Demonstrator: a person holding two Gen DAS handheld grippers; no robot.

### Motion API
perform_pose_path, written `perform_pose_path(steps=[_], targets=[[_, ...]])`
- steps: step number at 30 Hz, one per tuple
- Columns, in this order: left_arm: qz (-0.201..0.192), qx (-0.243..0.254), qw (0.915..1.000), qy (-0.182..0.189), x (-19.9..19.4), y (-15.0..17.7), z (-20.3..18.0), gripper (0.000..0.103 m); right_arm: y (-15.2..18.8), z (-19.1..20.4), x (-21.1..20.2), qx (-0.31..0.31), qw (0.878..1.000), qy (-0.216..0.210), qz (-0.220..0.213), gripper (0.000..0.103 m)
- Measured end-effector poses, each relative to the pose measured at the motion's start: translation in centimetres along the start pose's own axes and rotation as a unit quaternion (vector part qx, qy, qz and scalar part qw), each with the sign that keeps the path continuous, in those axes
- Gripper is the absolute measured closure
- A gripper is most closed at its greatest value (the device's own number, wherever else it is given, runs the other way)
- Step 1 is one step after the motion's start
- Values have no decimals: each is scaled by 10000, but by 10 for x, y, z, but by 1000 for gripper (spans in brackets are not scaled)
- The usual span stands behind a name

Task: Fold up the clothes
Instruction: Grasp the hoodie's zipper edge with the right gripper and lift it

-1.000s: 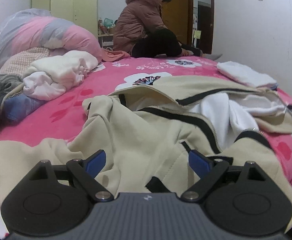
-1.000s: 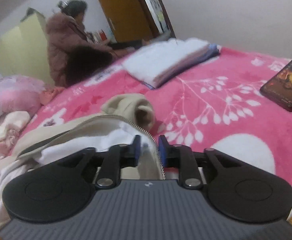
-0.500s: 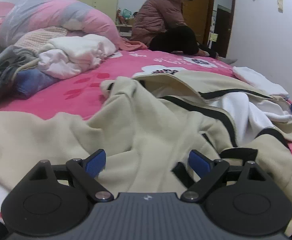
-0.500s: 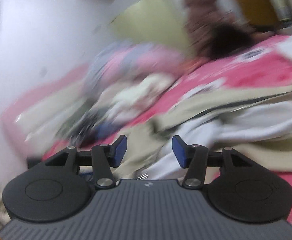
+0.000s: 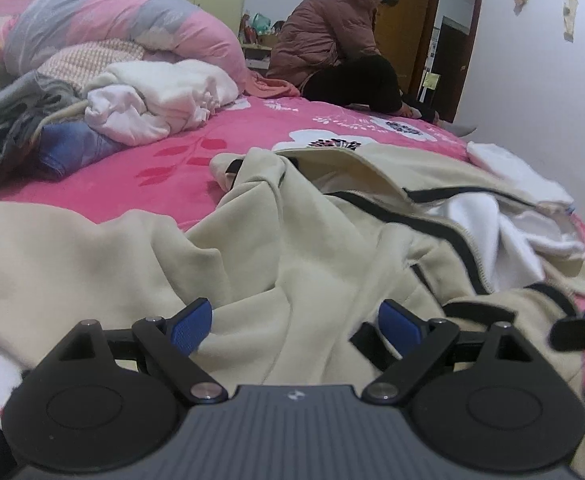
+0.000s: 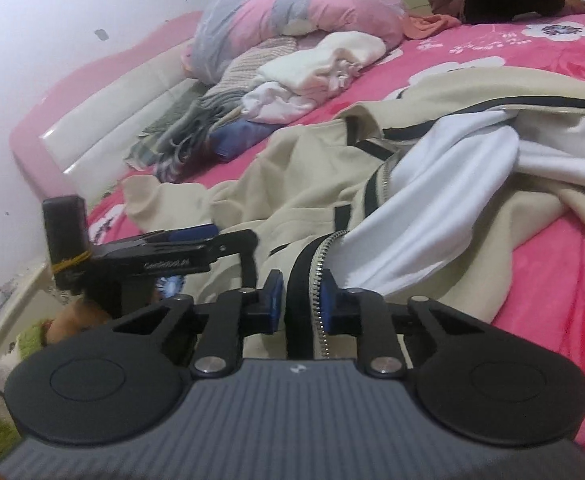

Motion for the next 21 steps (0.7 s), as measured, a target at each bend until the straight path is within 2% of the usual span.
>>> perform_pose_path(steps=[3, 6, 10, 14, 18, 21], targets=[[36, -462, 9969, 644, -13, -10, -5, 9, 1, 14, -3, -202, 9991, -356, -133, 97], [151, -906, 9865, 1355, -19, -17, -12, 7, 9, 35, 2, -514, 9958, -760, -77, 98], [398, -1072, 9754, 1886, -18, -16, -27, 7, 24, 60, 14, -827, 9898, -1149, 168, 99], [607, -714, 9775, 1892, -11, -6, -45, 7, 35, 74, 19, -918, 9861, -1350, 307, 99], [733, -272, 9851, 1533, 0, 2, -54, 11, 40, 83, 16, -912, 9837, -1526, 271, 99], [877, -63, 9873, 1320, 10, 7, -57, 28, 40, 89, 10, -921, 9823, -1625, 150, 99]])
Point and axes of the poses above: each gripper's, at about its wrist camera, not at the fingertips, and x roughly the way its jaws point, z to its left, y to its underside, the point moved 9 cm from there along x, roughly the way its jaws point, and after that the axes turned 3 degrees about -x, right-handed, at the moved point
